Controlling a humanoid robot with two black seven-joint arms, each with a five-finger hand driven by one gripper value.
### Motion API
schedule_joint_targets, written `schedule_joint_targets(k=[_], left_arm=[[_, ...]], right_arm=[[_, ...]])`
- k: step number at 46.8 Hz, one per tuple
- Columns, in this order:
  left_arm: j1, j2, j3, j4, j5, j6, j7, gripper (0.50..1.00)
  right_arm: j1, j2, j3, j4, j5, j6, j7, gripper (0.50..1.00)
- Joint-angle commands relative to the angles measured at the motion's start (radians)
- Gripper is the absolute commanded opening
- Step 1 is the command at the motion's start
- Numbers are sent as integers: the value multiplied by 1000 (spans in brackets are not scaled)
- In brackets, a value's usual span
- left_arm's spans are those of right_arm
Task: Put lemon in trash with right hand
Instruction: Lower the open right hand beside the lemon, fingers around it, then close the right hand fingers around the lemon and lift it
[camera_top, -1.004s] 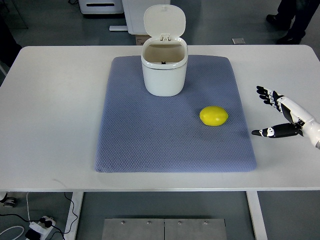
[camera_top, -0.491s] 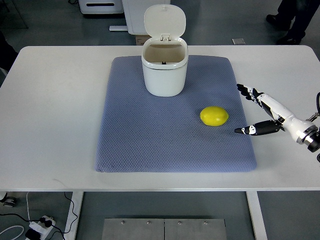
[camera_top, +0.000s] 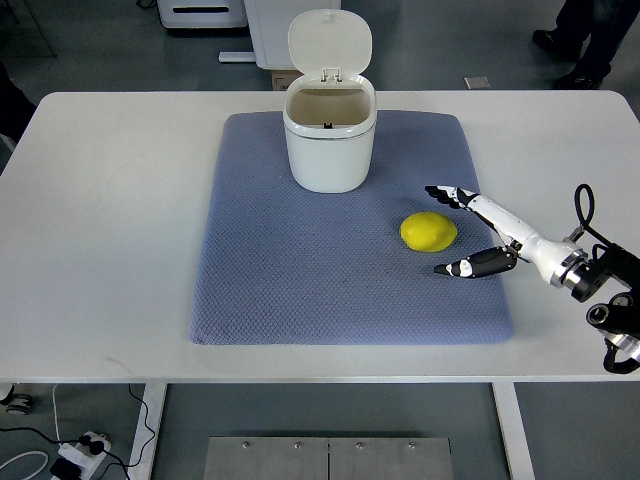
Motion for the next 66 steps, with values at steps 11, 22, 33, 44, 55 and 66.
schedule_joint_targets(k=[11,22,33,44,55,66], left_arm=[[0,0,0,-1,0,0,0,1000],[0,0,0,0,0,0,0,1000],[0,0,-1,0,0,0,0,1000],[0,0,-1,0,0,0,0,1000],[0,0,0,0,0,0,0,1000],[0,0,0,0,0,0,0,1000]], right_arm=[[6,31,-1,-29,11,3,-17,912],[6,55,-1,-29,16,5,-20,897],[9,66,-2,-43,16,6,-42,832],[14,69,-2,-53,17,9,-51,811],[14,78,-2,-53,19,12,-51,809],[17,91,-8,-55,17,14,-49,696]])
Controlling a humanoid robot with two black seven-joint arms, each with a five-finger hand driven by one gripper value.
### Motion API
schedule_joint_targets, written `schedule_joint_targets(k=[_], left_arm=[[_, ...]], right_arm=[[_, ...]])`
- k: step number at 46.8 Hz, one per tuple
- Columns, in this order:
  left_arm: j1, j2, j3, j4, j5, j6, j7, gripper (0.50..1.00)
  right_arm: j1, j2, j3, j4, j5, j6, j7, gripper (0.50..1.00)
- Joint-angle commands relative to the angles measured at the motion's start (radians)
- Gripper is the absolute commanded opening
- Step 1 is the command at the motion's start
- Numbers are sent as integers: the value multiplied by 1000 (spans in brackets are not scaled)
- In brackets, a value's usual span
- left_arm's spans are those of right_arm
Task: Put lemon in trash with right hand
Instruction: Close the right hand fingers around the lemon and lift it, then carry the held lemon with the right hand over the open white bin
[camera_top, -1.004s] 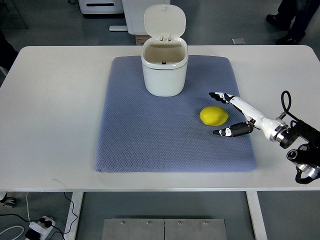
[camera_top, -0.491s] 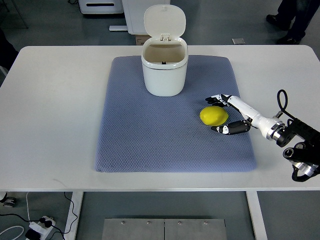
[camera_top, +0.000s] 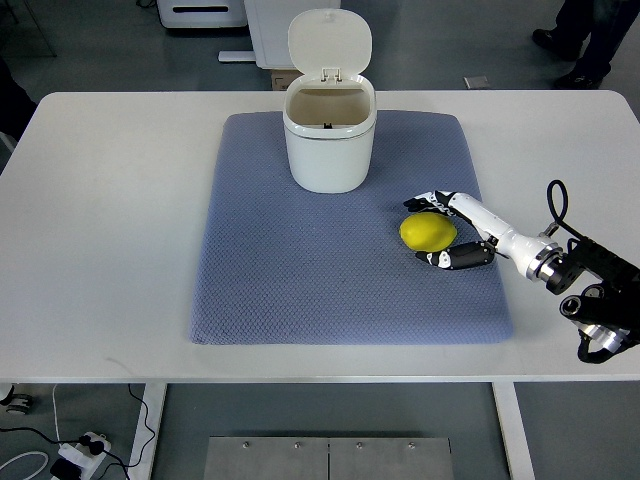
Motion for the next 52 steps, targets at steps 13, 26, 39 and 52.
schedule_joint_targets(k=[13,26,39,52], left_arm=[[0,0,0,0,0,0,0,1000],[0,0,-1,0,0,0,0,1000],[0,0,0,-1,0,0,0,1000],[0,0,-1,0,0,0,0,1000]], right_arm=[[23,4,-47,-3,0,0,5,585],[49,4,-45,-2,46,0,3,575],[116,-39,-45,18,90,11,8,575],[244,-148,-36,86,144,86,11,575]])
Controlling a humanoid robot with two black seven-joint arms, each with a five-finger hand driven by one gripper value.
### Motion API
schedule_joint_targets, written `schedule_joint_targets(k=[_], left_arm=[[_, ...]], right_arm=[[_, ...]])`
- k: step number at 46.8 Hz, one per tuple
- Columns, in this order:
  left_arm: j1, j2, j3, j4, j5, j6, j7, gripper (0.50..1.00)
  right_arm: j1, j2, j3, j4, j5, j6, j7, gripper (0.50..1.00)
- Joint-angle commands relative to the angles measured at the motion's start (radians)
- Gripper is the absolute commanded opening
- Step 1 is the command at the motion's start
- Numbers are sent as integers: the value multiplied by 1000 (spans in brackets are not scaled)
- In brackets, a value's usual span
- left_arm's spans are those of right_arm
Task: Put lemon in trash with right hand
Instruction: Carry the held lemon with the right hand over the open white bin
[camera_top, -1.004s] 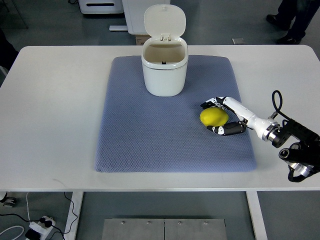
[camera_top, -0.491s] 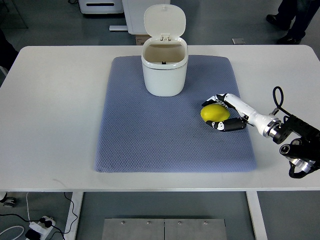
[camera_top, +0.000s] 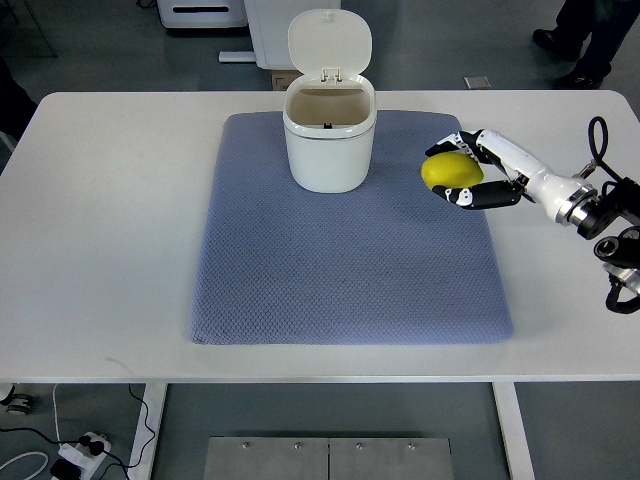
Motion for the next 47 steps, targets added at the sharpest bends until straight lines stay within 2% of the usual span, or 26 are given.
schedule_joint_targets(k=[1,7,15,28,47], left_arm=[[0,0,0,0,0,0,0,1000],[0,0,-1,0,0,0,0,1000],[0,0,0,0,0,0,0,1000],[0,0,0,0,0,0,0,1000],[0,0,0,0,0,0,0,1000]], right_arm=[[39,-29,1,13,13,23,0,575],[94,-47,1,22,53,55,-4,575],[159,-26,-1,22,114,58,-22,577],[213,123,-5,-16,219,51,-54,581],[211,319,-10,-205,222,57,-88,577]])
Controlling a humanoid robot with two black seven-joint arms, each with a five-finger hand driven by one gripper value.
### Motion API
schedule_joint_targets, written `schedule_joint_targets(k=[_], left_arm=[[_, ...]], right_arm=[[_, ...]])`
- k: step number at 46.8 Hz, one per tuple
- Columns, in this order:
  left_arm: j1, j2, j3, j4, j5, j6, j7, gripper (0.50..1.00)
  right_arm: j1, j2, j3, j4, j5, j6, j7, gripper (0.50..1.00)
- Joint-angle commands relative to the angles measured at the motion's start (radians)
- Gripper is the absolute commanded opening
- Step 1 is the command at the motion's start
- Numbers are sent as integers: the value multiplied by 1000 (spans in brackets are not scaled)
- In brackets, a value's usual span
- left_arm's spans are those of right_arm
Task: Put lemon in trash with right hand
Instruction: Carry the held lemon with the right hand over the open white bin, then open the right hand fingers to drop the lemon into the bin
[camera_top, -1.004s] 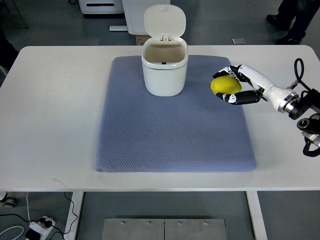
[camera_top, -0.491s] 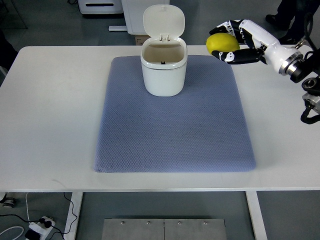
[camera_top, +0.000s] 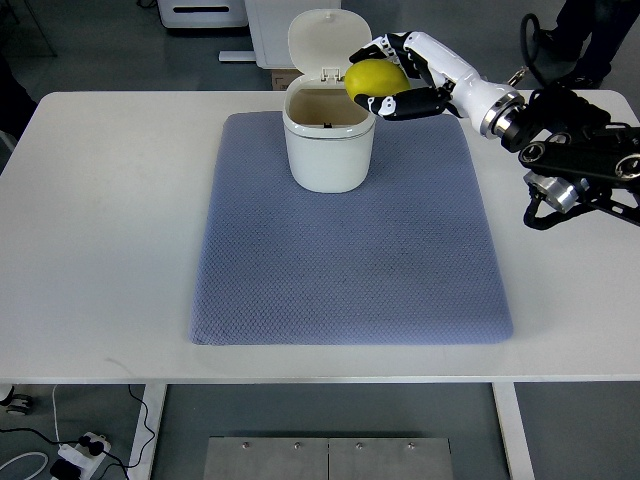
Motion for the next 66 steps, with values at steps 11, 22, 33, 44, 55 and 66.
schedule_joint_targets(k=[11,22,33,44,55,66], left_arm=[[0,0,-1,0,0,0,0,1000],[0,0,0,0,0,0,0,1000],[0,0,-1,0,0,0,0,1000],[0,0,0,0,0,0,0,1000],[0,0,-1,0,0,0,0,1000],[0,0,0,0,0,0,0,1000]], right_arm=[[-13,147,-1,-211,15,62,-41,579],[-19,239,-24,-347,23,112,-59,583],[-40,298,-27,-446,23,144,-88,592],[-57,302,-26,-455,20,144,-91,667],[-57,302,-26,-453,17,144,-114,914],[-66,301,-24,-453,12,144,-130,1000]])
